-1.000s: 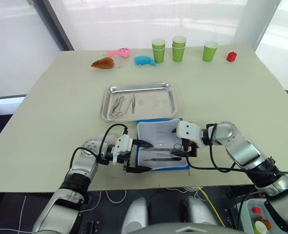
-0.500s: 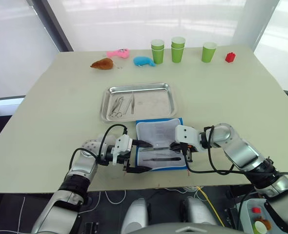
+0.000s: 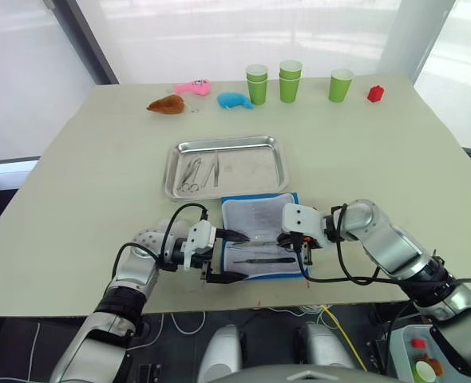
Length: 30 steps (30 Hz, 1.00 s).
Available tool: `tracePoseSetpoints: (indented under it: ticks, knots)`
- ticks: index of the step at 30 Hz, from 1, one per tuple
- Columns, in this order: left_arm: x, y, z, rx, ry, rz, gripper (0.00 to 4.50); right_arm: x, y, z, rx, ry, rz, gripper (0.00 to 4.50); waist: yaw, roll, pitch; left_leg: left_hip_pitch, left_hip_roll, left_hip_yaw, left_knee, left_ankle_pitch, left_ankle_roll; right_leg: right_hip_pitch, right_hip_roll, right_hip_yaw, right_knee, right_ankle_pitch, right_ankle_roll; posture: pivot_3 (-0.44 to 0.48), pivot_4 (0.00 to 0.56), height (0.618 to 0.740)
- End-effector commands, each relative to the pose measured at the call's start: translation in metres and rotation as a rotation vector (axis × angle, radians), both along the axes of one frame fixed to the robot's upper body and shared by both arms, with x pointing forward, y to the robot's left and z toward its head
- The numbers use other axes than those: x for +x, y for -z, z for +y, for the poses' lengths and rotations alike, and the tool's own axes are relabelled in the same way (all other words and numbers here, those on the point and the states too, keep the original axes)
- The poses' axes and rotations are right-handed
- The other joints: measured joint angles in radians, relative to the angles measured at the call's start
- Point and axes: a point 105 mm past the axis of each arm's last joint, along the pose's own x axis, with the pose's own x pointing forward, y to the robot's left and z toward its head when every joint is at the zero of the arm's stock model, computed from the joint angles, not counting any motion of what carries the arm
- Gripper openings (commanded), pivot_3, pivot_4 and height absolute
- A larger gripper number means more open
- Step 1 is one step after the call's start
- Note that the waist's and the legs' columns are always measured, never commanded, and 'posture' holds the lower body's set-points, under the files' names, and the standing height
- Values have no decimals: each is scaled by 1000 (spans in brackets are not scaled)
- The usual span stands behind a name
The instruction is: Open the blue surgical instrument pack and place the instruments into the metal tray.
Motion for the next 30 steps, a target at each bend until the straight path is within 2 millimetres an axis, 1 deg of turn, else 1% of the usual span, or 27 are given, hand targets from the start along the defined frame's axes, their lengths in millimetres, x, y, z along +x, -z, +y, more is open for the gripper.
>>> tracePoseSetpoints:
  ticks: [1, 6, 15, 21, 30]
  knots:
    - [-31, 56, 7, 159, -12, 249, 4500, 0, -22, 8, 6, -40, -81, 65, 0, 0, 0, 0, 0, 0, 0, 0, 0, 0, 0, 0, 0, 0, 0, 0, 150, 740]
    - [-31, 57, 7, 160, -13, 251, 4500, -1, -29, 10, -16, -56, -107, 65, 1, 0, 0, -1, 0, 0, 0, 0, 0, -1, 0, 0, 0, 0, 0, 0, 150, 740]
    - [-31, 58, 6, 162, -16, 254, 4500, 2, -38, 5, -83, -78, -162, 65, 1, -1, 1, -1, 0, 0, 0, 0, 0, -2, 0, 0, 0, 0, 0, 0, 150, 740]
    - [-31, 58, 6, 160, -16, 253, 4500, 2, -41, 3, -109, -85, -182, 65, 1, -1, 1, -1, 0, 0, 0, 0, 0, -2, -1, -1, -1, 0, 0, 0, 150, 740]
    - [-32, 58, 4, 156, -13, 254, 4500, 3, -46, -5, -141, -83, -188, 65, 2, -1, 1, -1, 0, 0, -1, 0, 0, -2, -1, -1, -1, 0, 0, 0, 150, 740]
